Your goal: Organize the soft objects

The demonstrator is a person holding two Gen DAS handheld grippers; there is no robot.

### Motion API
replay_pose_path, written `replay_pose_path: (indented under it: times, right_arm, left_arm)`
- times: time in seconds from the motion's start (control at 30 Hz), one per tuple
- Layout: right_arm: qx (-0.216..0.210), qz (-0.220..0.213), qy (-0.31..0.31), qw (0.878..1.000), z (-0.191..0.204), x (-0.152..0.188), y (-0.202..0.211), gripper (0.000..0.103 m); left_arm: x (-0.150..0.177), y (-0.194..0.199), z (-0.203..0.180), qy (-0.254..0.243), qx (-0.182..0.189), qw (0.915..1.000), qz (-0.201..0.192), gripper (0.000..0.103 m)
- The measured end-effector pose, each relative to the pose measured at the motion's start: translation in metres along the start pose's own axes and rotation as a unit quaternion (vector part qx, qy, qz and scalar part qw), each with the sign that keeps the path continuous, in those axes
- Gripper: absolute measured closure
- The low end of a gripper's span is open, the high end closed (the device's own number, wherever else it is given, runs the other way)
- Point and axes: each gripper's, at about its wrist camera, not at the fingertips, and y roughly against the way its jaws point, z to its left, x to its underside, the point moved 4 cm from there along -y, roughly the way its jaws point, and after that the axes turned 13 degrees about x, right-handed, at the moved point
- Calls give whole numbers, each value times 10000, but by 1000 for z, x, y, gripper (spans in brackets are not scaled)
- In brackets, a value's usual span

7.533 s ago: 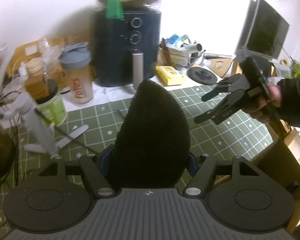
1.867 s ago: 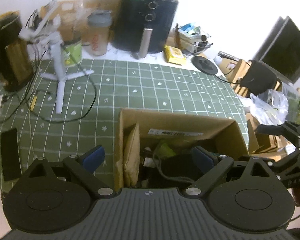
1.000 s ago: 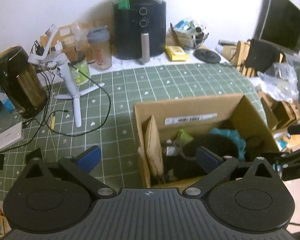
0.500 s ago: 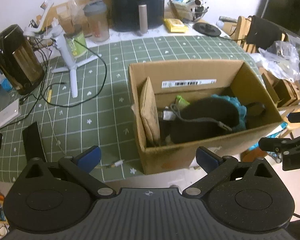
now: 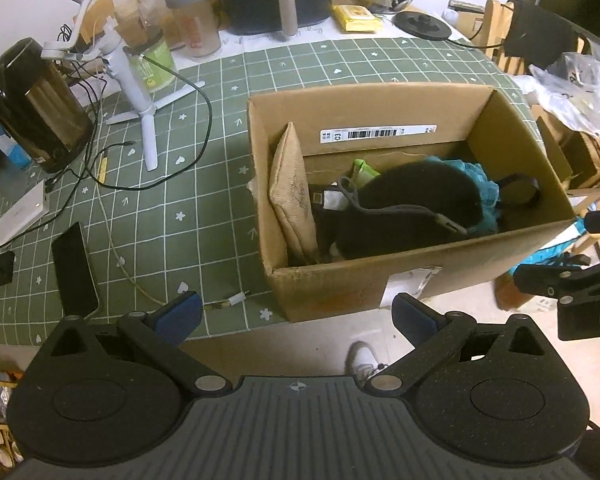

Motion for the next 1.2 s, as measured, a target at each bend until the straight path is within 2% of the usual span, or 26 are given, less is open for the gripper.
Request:
replay_pose_path:
  times: [1.2]
  right_arm:
    - [55, 65, 66, 9999, -4, -8, -6, 0]
  left_arm:
    - [-2, -5, -2, 304, 58, 9995, 83, 0]
